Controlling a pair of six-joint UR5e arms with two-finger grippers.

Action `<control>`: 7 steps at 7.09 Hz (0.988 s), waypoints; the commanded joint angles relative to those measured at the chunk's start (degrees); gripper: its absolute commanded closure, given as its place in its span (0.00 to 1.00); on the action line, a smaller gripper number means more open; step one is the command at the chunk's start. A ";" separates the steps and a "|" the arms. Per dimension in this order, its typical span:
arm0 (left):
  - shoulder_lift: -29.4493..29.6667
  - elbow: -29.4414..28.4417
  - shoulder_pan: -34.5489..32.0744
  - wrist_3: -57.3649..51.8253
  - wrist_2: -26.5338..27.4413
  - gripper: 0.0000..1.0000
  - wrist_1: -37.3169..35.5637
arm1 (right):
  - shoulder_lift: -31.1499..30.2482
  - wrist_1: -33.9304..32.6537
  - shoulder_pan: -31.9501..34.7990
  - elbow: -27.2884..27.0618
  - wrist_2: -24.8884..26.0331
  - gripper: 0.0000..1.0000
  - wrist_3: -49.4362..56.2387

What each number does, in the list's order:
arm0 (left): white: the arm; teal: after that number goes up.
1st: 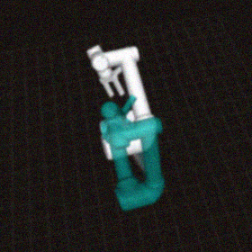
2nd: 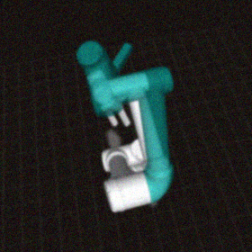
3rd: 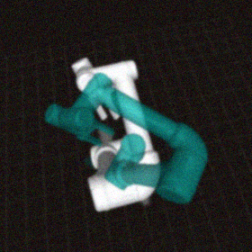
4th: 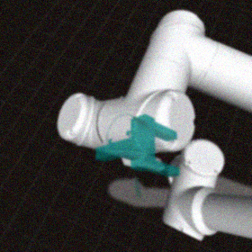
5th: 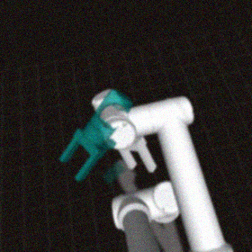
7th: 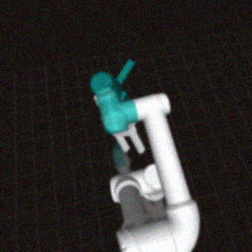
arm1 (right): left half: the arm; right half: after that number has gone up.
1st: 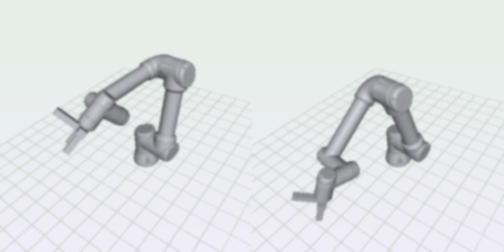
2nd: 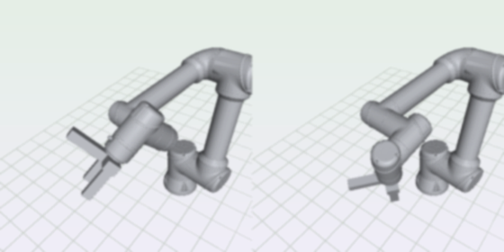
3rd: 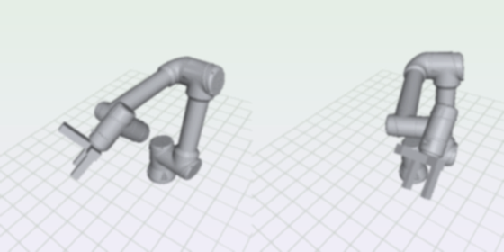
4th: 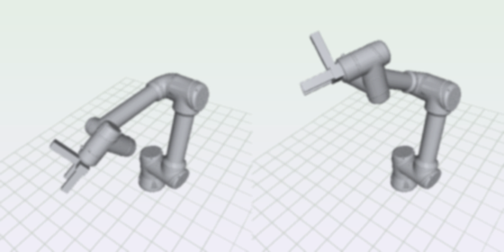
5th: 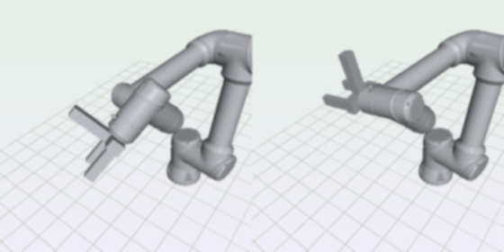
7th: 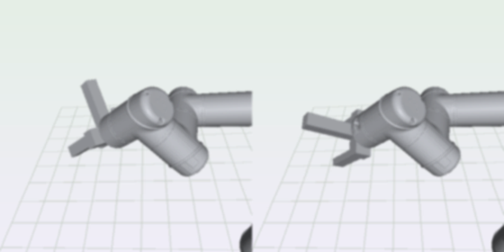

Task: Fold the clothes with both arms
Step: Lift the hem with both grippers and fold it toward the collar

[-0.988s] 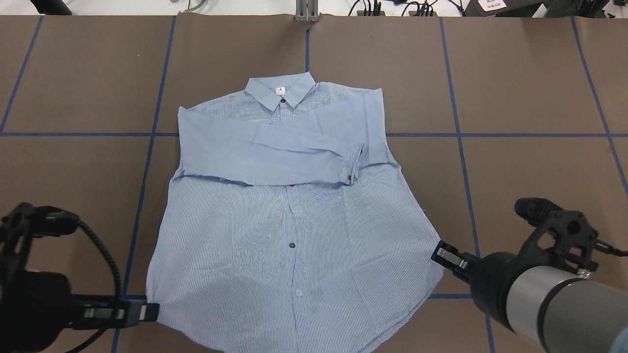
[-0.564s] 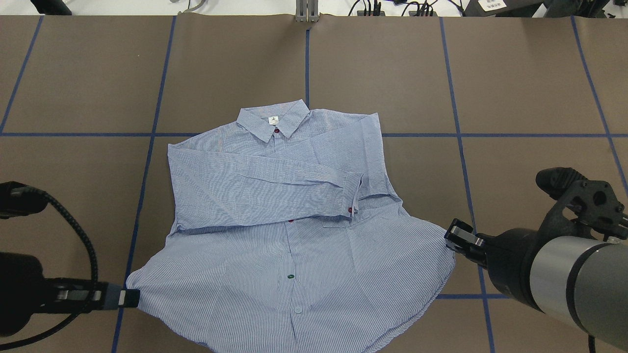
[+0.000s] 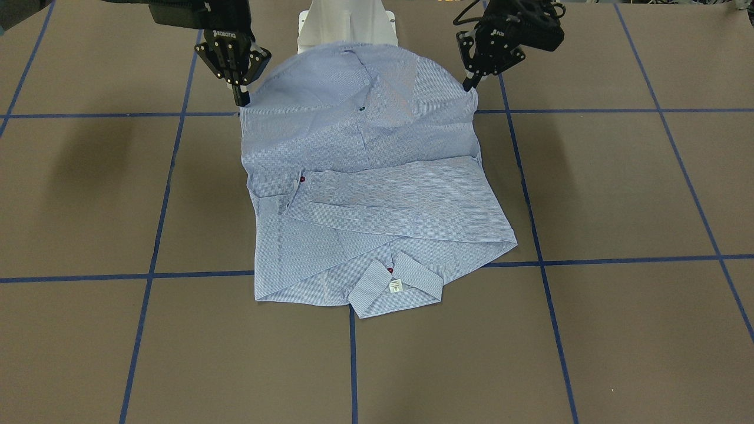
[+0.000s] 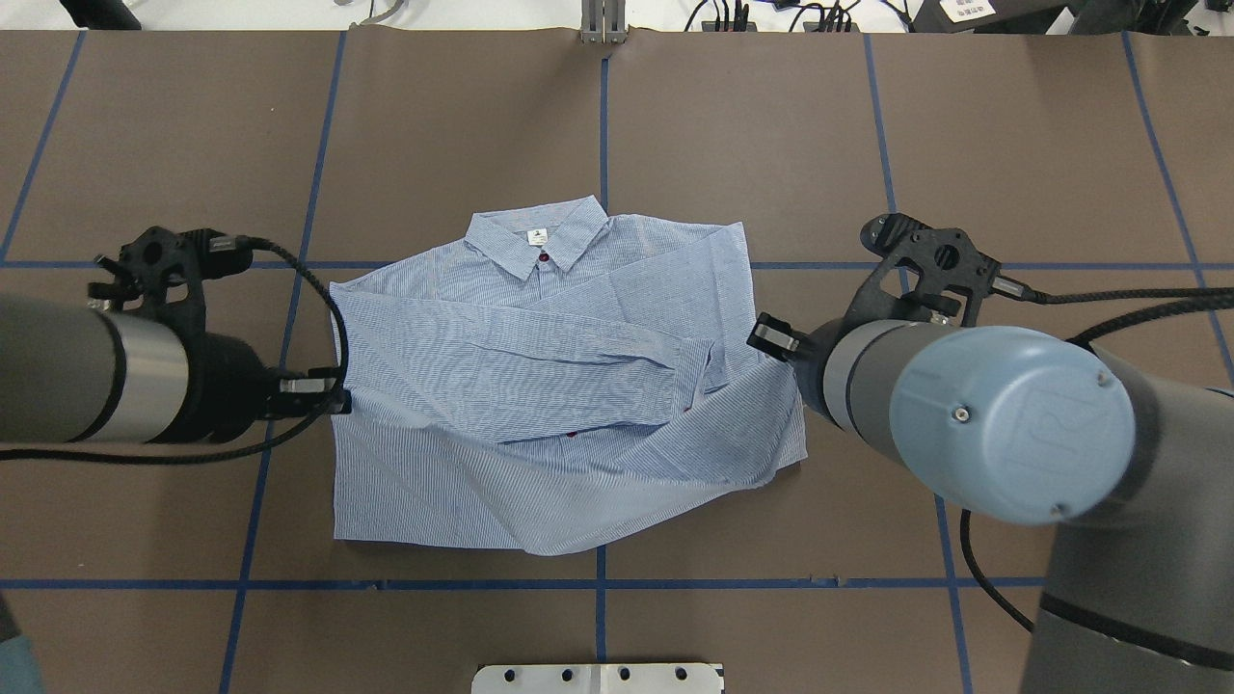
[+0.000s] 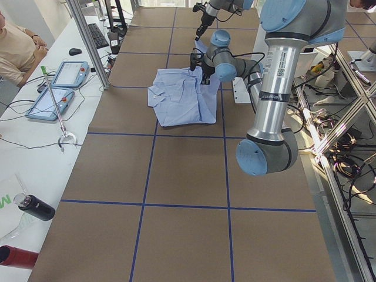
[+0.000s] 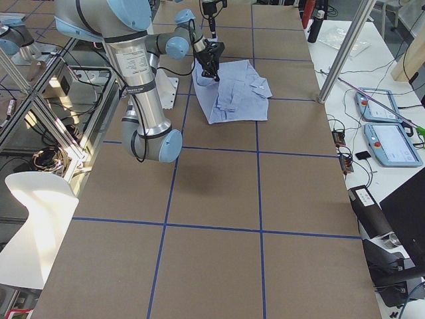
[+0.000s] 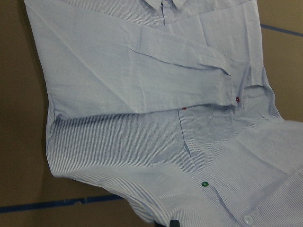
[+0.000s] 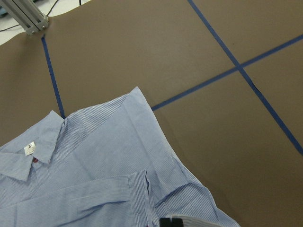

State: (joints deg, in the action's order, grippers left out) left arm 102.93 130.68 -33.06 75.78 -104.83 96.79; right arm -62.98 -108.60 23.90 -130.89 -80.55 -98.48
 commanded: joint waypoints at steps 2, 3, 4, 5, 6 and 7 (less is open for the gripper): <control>6.41 -12.19 -3.93 -9.13 2.35 1.00 0.68 | 4.16 10.77 7.72 16.24 -1.27 1.00 9.32; 6.49 -12.55 -4.29 -10.73 2.35 1.00 0.68 | 7.14 11.30 9.65 19.85 -4.58 1.00 10.49; 6.58 -13.78 -4.29 -10.75 2.44 1.00 0.68 | 10.91 11.57 9.94 25.28 -4.88 1.00 11.02; 8.32 -16.48 -4.81 -10.83 2.44 1.00 0.86 | 14.08 14.09 10.11 30.21 -4.88 1.00 11.11; 9.82 -19.64 -5.08 -10.83 2.44 1.00 2.51 | 14.37 20.99 10.46 34.26 -4.88 1.00 11.72; 10.18 -21.85 -6.04 -10.83 2.44 1.00 5.75 | 15.51 24.54 11.94 36.65 -6.27 1.00 12.95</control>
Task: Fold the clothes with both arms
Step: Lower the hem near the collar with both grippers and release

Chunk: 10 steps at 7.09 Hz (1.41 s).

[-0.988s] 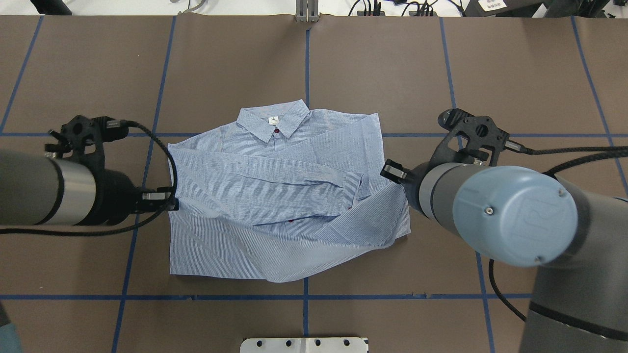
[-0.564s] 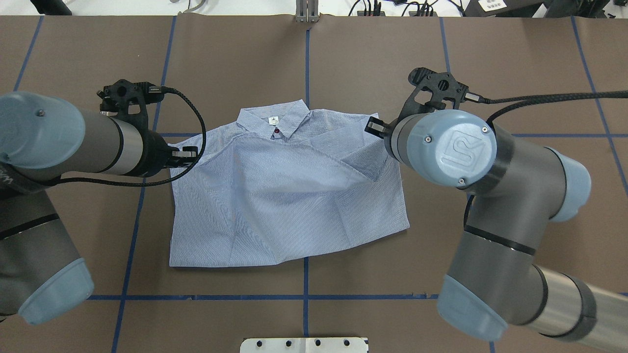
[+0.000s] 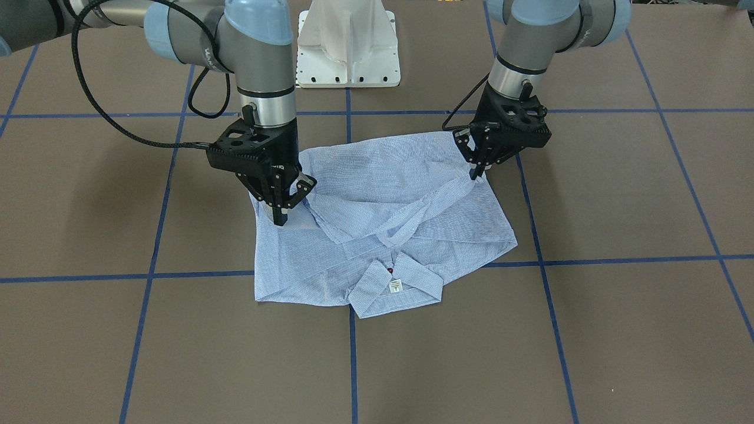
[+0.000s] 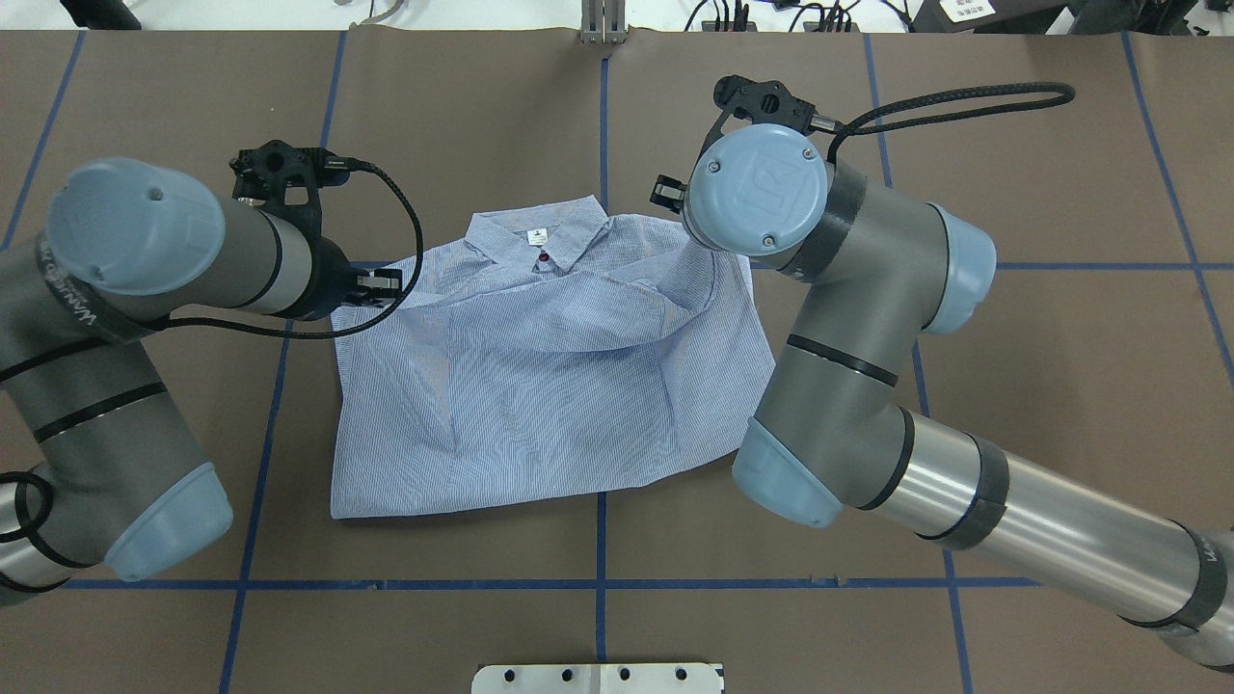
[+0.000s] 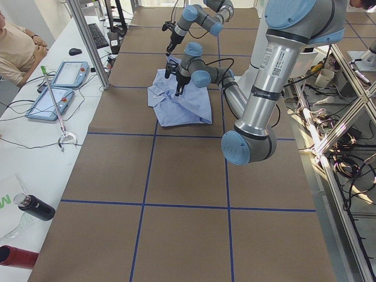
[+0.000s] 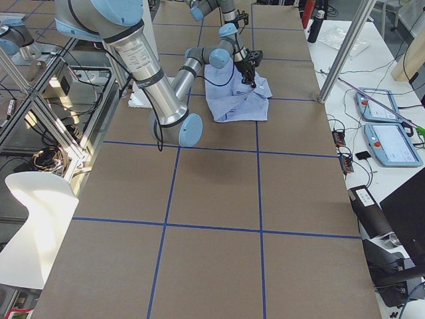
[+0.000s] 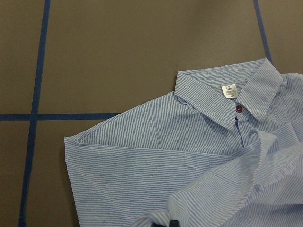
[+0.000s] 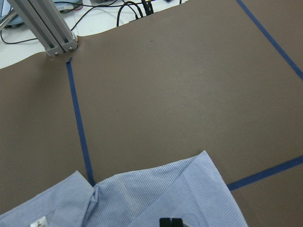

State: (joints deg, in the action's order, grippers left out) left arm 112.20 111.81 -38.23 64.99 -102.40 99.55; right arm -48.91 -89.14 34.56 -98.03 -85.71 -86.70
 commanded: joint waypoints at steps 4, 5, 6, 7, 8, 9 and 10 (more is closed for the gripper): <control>1.10 -3.88 -3.86 -2.50 -0.52 1.00 7.06 | 1.72 7.82 4.91 9.52 -4.90 1.00 7.76; 1.10 -3.36 -5.35 -2.68 -1.74 1.00 7.50 | 1.98 8.71 5.34 9.53 -5.07 1.00 7.77; 1.10 -2.40 -6.84 -3.64 -6.80 1.00 7.76 | 2.33 9.50 5.87 8.05 -7.43 1.00 7.77; 1.10 -1.17 -7.29 -3.65 -7.37 1.00 7.76 | 2.33 9.94 7.00 5.07 -10.41 1.00 7.77; 1.27 -1.07 -7.29 -3.65 -7.38 1.00 7.76 | 2.42 9.95 7.54 2.52 -11.22 1.00 7.69; 1.27 -1.07 -7.29 -3.65 -7.38 1.00 7.76 | 2.68 9.86 7.46 0.67 -11.23 1.00 7.16; 1.18 -1.16 -7.29 -3.65 -7.29 1.00 7.68 | 2.94 9.60 7.19 0.91 -11.05 1.00 6.81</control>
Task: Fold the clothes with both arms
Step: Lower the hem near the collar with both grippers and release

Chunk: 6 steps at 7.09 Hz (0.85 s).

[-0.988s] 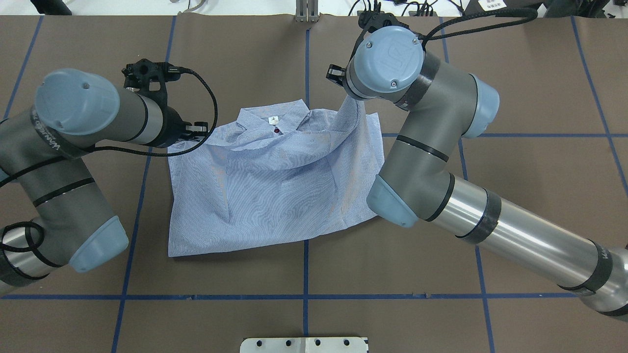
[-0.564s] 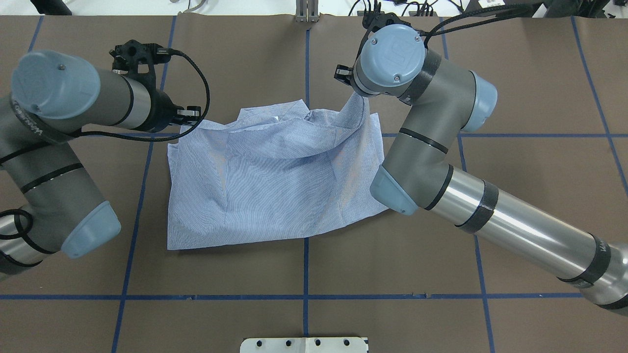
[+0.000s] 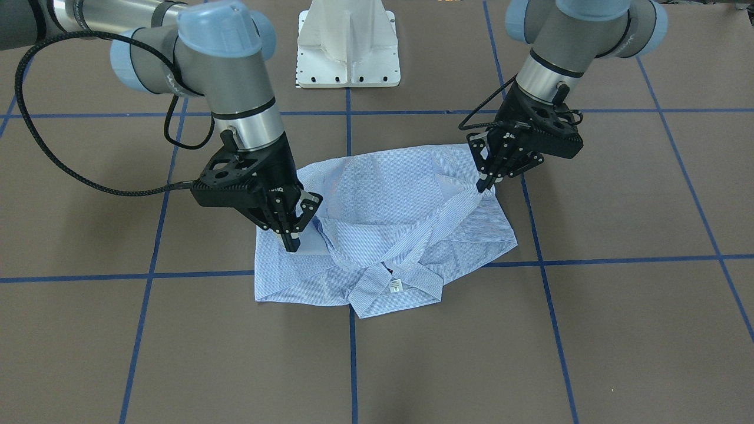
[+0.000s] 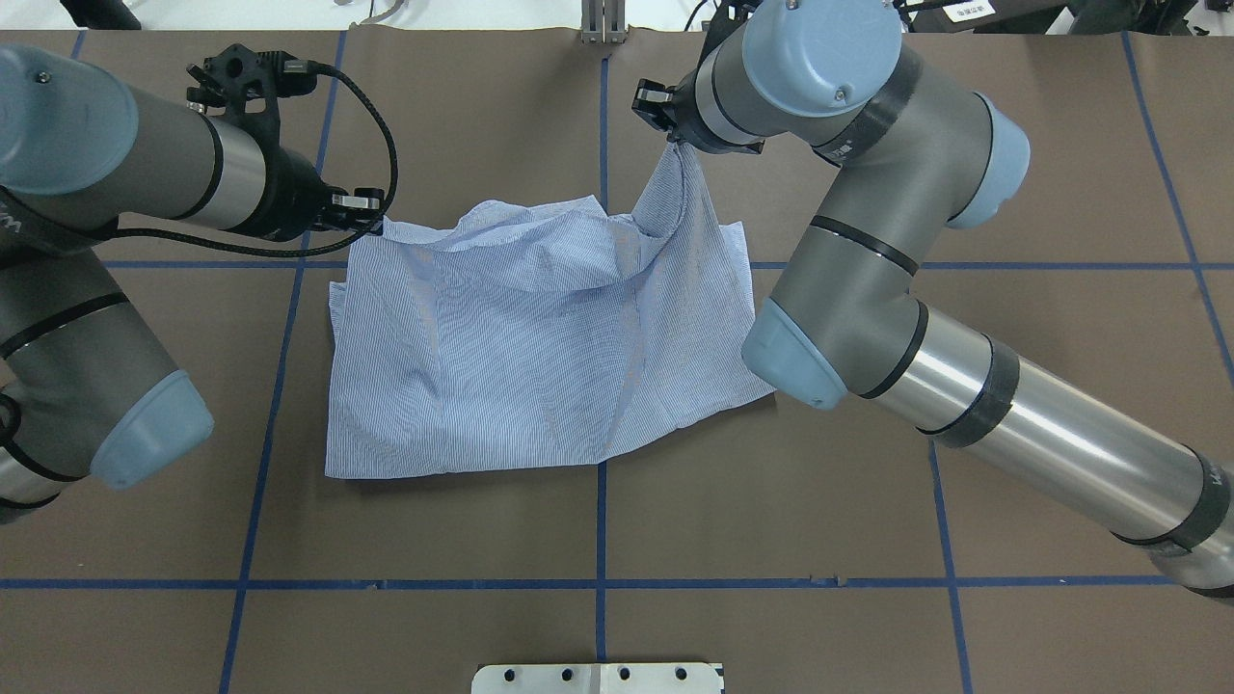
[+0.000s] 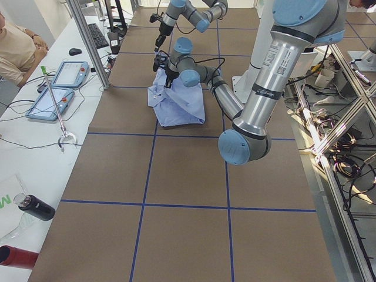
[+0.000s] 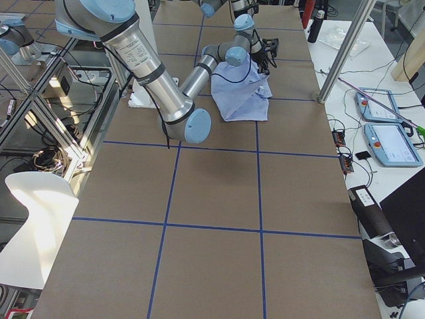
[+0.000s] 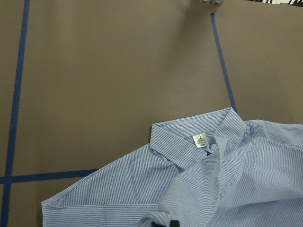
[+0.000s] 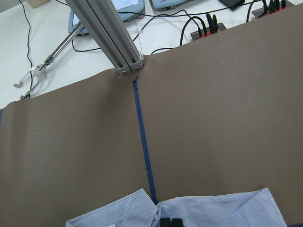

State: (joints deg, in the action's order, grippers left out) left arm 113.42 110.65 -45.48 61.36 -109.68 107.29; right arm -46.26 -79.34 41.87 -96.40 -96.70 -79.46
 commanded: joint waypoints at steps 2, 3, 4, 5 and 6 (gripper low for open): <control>-0.04 -2.01 0.22 -0.10 0.25 1.00 -0.06 | 0.37 0.32 -0.65 7.50 0.28 1.00 0.88; 0.04 -4.54 0.39 -0.19 0.60 1.00 0.11 | -0.06 3.72 -1.08 11.46 0.37 1.00 2.02; 0.04 -7.62 0.40 -0.62 0.87 1.00 1.94 | -0.15 5.06 -1.17 14.55 0.37 1.00 2.38; 0.04 -11.39 0.40 -1.84 2.61 1.00 4.57 | -0.32 5.07 -1.35 15.88 0.37 1.00 3.86; 0.04 -14.82 0.40 -1.86 3.67 1.00 7.03 | -1.28 5.16 -1.44 15.90 0.37 1.00 4.31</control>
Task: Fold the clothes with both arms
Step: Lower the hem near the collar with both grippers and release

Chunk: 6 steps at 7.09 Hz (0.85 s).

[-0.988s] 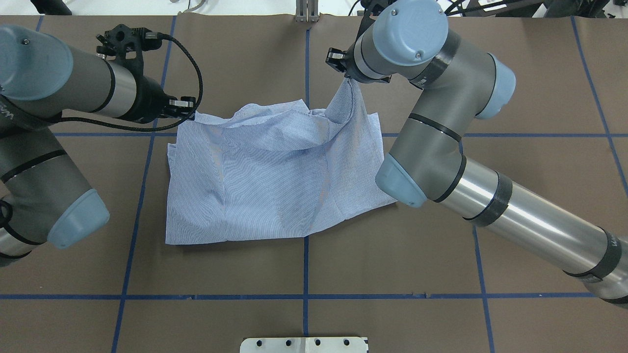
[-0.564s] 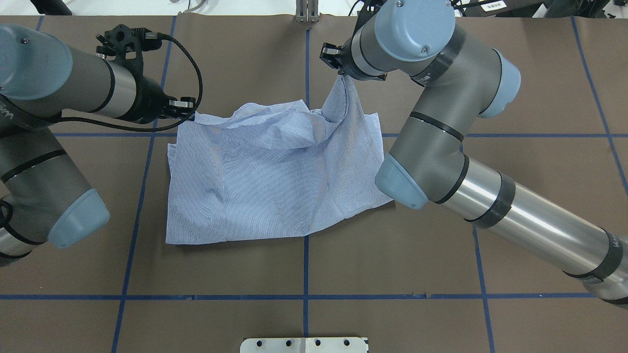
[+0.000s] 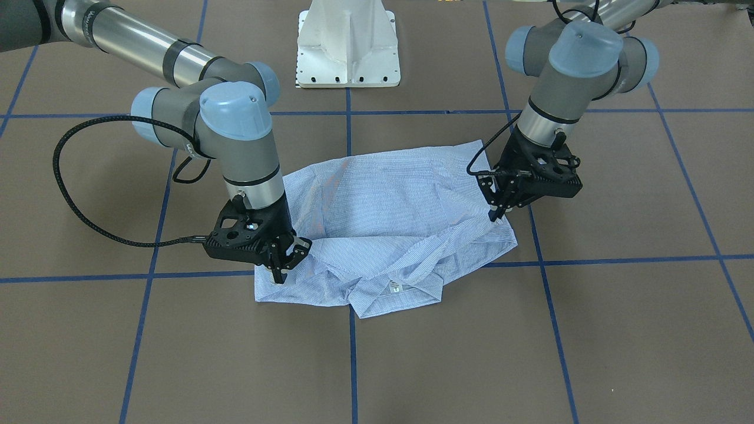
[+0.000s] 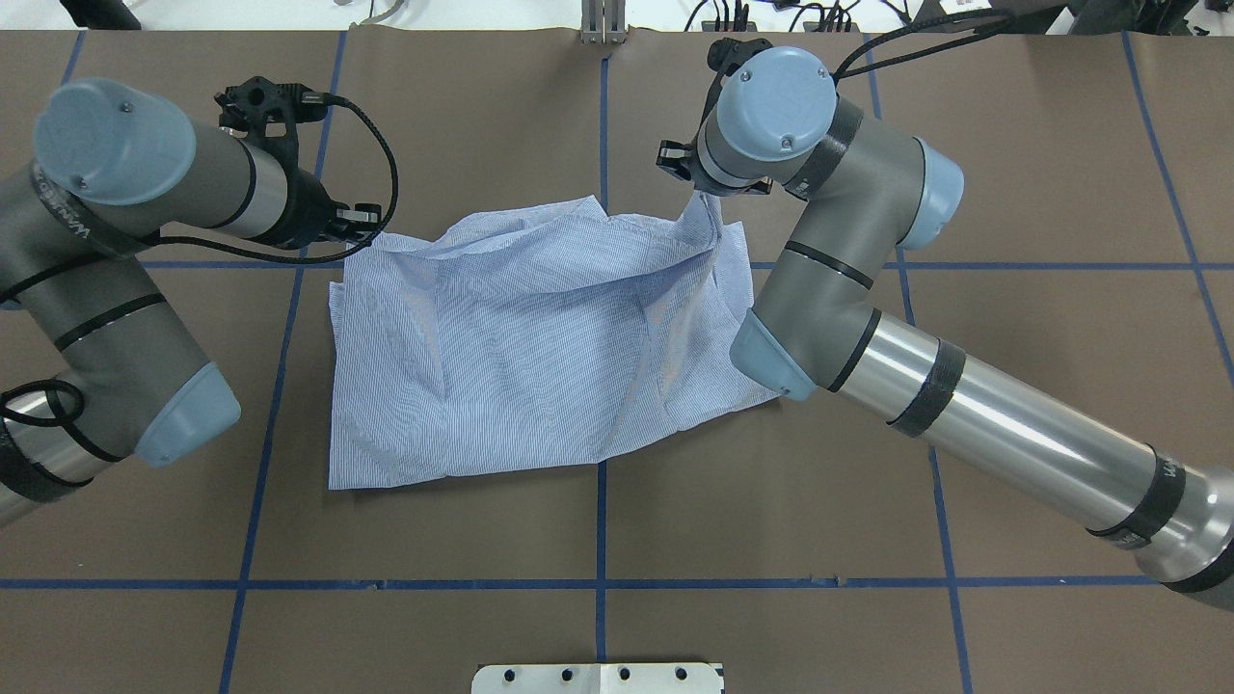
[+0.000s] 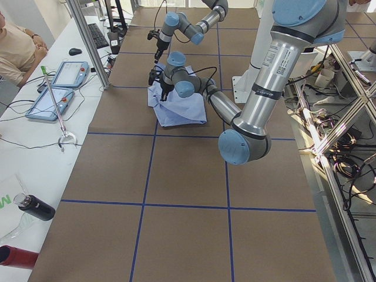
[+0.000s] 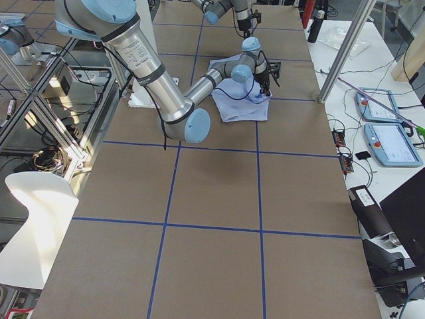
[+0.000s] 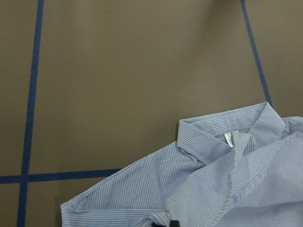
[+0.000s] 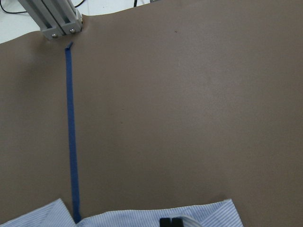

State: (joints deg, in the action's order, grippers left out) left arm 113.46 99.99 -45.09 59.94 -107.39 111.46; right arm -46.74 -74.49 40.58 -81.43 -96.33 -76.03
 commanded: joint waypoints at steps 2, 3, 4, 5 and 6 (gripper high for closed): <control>-0.17 -8.48 0.01 -2.79 1.48 1.00 5.34 | -1.60 0.84 -0.32 0.92 -0.08 1.00 1.85; -0.52 -9.72 0.01 -4.73 1.48 1.00 6.05 | -1.68 1.19 -0.32 0.92 0.01 1.00 3.07; -0.70 -10.43 0.01 -4.92 1.48 1.00 6.14 | -1.69 1.19 -0.32 0.92 0.01 1.00 3.08; -0.70 -10.26 0.01 -5.36 1.48 0.48 6.14 | -1.60 1.19 -0.32 0.92 -0.08 0.53 3.26; -0.78 -8.69 -0.17 -8.67 1.31 0.00 6.05 | -0.90 1.02 -0.15 0.49 -0.52 0.01 6.39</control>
State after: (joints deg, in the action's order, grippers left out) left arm 112.78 90.21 -45.13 54.05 -105.95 117.52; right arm -48.20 -73.36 40.30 -80.60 -96.48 -72.16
